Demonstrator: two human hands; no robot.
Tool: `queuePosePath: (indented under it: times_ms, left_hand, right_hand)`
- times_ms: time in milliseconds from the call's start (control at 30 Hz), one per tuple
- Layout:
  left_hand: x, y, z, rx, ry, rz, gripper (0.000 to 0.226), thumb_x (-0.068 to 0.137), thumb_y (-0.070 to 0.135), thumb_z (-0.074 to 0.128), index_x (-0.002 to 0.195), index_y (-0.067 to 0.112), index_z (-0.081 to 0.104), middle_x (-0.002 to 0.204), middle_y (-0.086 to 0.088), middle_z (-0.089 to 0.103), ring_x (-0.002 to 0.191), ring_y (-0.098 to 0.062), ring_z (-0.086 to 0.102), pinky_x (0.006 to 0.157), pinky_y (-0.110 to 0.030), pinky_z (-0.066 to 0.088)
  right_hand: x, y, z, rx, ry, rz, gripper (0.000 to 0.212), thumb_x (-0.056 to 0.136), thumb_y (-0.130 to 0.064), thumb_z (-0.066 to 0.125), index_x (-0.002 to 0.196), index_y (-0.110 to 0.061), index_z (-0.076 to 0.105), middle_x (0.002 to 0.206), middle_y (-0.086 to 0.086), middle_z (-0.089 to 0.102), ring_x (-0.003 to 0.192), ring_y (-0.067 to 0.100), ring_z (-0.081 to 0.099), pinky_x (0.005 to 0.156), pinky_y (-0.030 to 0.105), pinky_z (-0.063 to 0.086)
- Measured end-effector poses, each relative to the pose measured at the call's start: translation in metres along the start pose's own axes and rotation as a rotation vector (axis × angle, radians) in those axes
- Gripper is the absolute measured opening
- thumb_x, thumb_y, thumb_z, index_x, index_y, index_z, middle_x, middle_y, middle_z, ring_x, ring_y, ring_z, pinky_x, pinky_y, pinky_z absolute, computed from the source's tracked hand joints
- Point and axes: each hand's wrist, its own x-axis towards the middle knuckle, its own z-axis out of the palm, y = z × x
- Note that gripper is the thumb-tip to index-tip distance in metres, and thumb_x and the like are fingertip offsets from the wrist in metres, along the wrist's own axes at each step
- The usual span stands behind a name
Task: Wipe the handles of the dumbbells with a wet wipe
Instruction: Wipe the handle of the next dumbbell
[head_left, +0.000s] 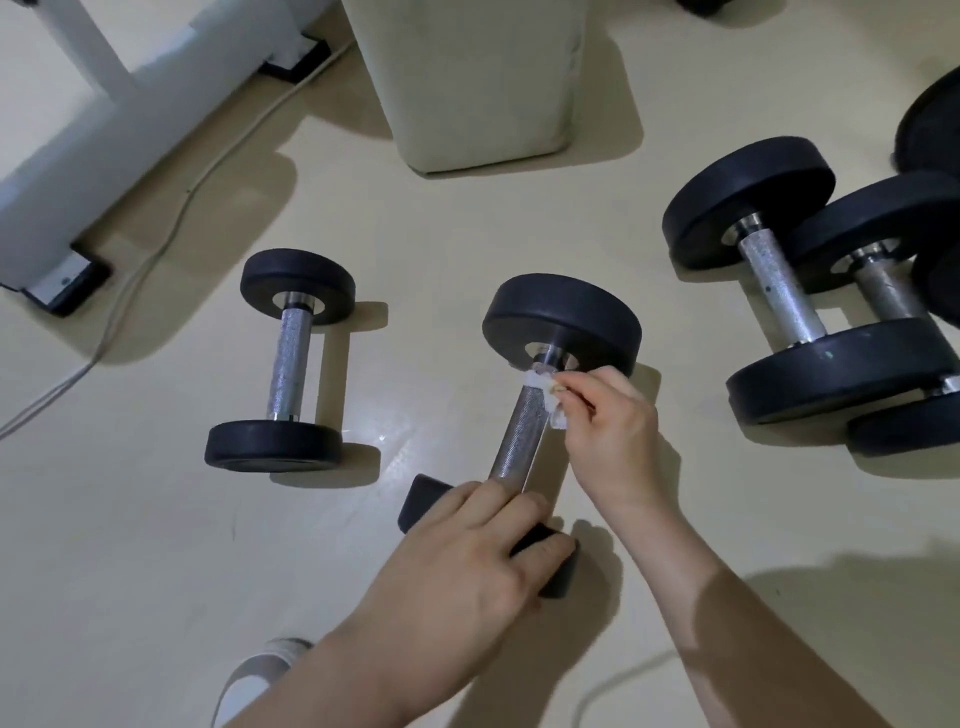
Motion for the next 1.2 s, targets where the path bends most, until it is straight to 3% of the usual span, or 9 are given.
queuePosePath:
  times_ms: [134,300,467,601,801,935,1002,1135,1202]
  left_hand:
    - [-0.015,-0.009,0.006,-0.016,0.157,0.011,0.033,0.088,0.022,0.06,0.121,0.019,0.062,0.115,-0.001,0.06,0.105,-0.024,0.051,0.096,-0.032,0.04]
    - [-0.027,-0.028,-0.003,-0.006,0.033,-0.137,0.066,0.065,0.008,0.075,0.125,0.021,0.052,0.124,0.002,0.051,0.121,-0.023,0.046,0.097,-0.03,0.043]
    - [-0.042,-0.049,-0.01,0.016,-0.054,-0.198,0.079,0.065,-0.001,0.065,0.138,0.013,0.039,0.128,-0.004,0.046,0.127,-0.028,0.042,0.1,-0.027,0.04]
    - [-0.04,-0.057,-0.023,0.106,-0.118,-0.139,0.065,0.07,0.008,0.054,0.134,0.007,0.04,0.121,-0.007,0.048,0.115,-0.029,0.045,0.096,-0.031,0.041]
    - [-0.03,-0.058,-0.043,0.584,-0.303,0.001,0.071,0.087,0.012,0.047,0.145,-0.008,0.011,0.117,-0.017,0.046,0.1,-0.031,0.043,0.078,-0.032,0.043]
    - [-0.029,-0.069,-0.061,0.629,-0.413,0.134,0.079,0.086,0.008,0.05,0.146,-0.006,0.0,0.124,-0.021,0.04,0.101,-0.032,0.044,0.071,-0.039,0.051]
    - [-0.034,-0.077,-0.064,0.704,-0.439,0.187,0.084,0.084,0.006,0.054,0.146,-0.008,0.0,0.123,-0.022,0.039,0.095,-0.03,0.048,0.056,-0.034,0.044]
    - [-0.024,-0.074,-0.066,0.84,-0.455,0.192,0.064,0.082,0.008,0.051,0.139,-0.01,0.029,0.078,-0.021,0.033,0.055,-0.021,0.032,0.04,-0.027,0.014]
    - [-0.014,-0.076,-0.054,0.743,-0.469,0.248,0.06,0.095,0.012,0.038,0.145,-0.008,0.012,0.077,-0.021,0.032,0.056,-0.024,0.032,0.044,-0.03,0.02]
  right_hand:
    - [-0.028,-0.015,-0.005,0.013,-0.235,-0.193,0.018,0.087,-0.013,0.055,0.086,-0.011,0.073,0.075,0.002,0.06,0.066,0.014,0.056,0.063,0.016,0.044]
    - [0.021,-0.009,0.014,-0.012,-0.125,-0.192,0.017,0.08,0.005,0.058,0.085,-0.004,0.072,0.082,0.01,0.064,0.072,0.025,0.063,0.072,0.019,0.046]
    - [-0.011,-0.032,0.016,0.037,-0.383,-0.426,0.017,0.078,-0.001,0.06,0.087,-0.009,0.072,0.078,0.005,0.065,0.066,0.021,0.062,0.065,0.029,0.052]
    - [0.036,-0.036,0.038,-0.014,-0.129,-0.368,0.019,0.075,0.004,0.051,0.078,0.002,0.07,0.075,0.013,0.066,0.068,0.027,0.066,0.077,0.017,0.042]
    - [0.006,-0.044,0.029,-0.022,-0.555,-0.503,0.015,0.073,0.001,0.069,0.083,-0.009,0.073,0.081,0.006,0.066,0.069,0.025,0.065,0.062,0.033,0.056]
    - [0.049,-0.054,0.006,-0.147,-0.477,-0.548,0.014,0.076,0.003,0.07,0.086,-0.006,0.072,0.09,0.009,0.065,0.084,0.02,0.063,0.072,0.021,0.047]
    - [0.065,-0.071,-0.009,-0.251,-0.542,-0.588,0.011,0.084,-0.006,0.061,0.092,-0.009,0.068,0.096,0.006,0.063,0.086,0.025,0.062,0.074,0.031,0.05]
    - [0.075,-0.099,-0.031,-0.445,-0.755,-0.609,0.01,0.091,-0.018,0.05,0.092,-0.017,0.059,0.087,-0.001,0.057,0.082,0.024,0.056,0.073,0.04,0.046]
    - [0.072,-0.101,-0.03,-0.445,-0.755,-0.538,0.008,0.092,-0.02,0.049,0.086,-0.022,0.055,0.081,-0.006,0.05,0.08,0.021,0.053,0.07,0.034,0.042]
